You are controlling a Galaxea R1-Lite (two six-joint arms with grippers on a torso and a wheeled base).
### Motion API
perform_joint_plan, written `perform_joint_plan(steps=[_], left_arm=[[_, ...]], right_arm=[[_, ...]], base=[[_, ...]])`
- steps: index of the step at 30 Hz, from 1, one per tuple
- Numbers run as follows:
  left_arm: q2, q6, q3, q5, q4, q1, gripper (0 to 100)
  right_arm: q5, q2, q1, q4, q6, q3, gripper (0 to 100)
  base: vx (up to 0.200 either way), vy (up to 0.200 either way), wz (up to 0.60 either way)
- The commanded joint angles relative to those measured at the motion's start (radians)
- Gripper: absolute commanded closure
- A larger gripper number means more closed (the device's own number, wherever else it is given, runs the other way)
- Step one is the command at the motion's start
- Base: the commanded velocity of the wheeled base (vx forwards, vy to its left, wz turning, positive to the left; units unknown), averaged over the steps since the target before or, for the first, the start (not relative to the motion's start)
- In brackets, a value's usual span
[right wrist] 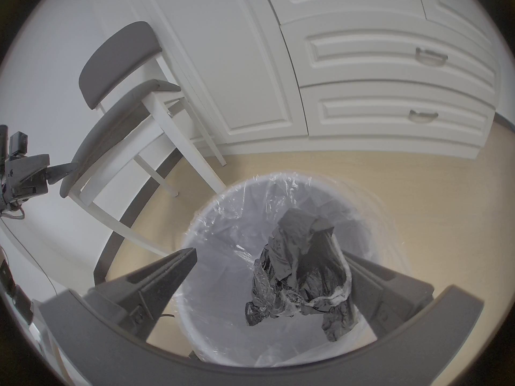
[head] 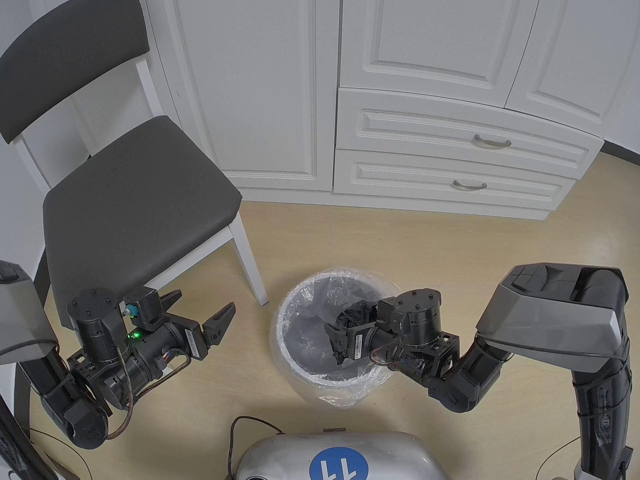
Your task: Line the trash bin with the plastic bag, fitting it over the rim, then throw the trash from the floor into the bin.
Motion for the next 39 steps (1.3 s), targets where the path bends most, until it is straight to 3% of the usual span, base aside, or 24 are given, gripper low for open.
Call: perform_joint_plan(steps=[1, 8, 14, 19, 24, 28, 31, 34, 39], left_arm=[[0.002, 0.000, 0.000, 0.001, -0.001, 0.000, 0], [0.002, 0.000, 0.001, 0.001, -0.001, 0.000, 0], [0.003, 0.001, 0.003, 0.001, -0.001, 0.000, 0], [0.008, 0.001, 0.008, 0.001, -0.001, -0.011, 0], [0.057, 0.001, 0.024, 0.032, -0.001, -0.098, 0], [0.114, 0.009, -0.005, 0.121, 0.007, -0.123, 0], [0.109, 0.064, -0.042, 0.177, 0.024, -0.109, 0], [0.072, 0.102, -0.075, 0.203, 0.096, -0.072, 0], [-0.100, 0.101, -0.229, 0.222, 0.466, 0.009, 0]], right_arm=[[-0.009, -0.063, 0.031, -0.002, -0.009, 0.013, 0], [0.003, -0.111, 0.080, 0.013, 0.037, 0.033, 0], [0.003, -0.019, 0.053, 0.018, 0.047, -0.011, 0], [0.002, -0.073, 0.037, 0.036, 0.045, 0.007, 0], [-0.003, -0.194, -0.002, 0.236, 0.034, 0.026, 0], [-0.009, -0.267, -0.062, 0.388, 0.021, 0.027, 0], [-0.009, -0.310, -0.124, 0.457, -0.007, 0.049, 0], [-0.009, -0.333, -0.179, 0.466, -0.047, 0.072, 0], [-0.009, -0.401, -0.274, 0.469, -0.125, 0.111, 0]], base=[[0.000, 0.000, 0.00], [0.000, 0.000, 0.00], [0.000, 0.000, 0.00], [0.000, 0.000, 0.00], [0.000, 0.000, 0.00], [0.000, 0.000, 0.00], [0.000, 0.000, 0.00], [0.000, 0.000, 0.00], [0.000, 0.000, 0.00]])
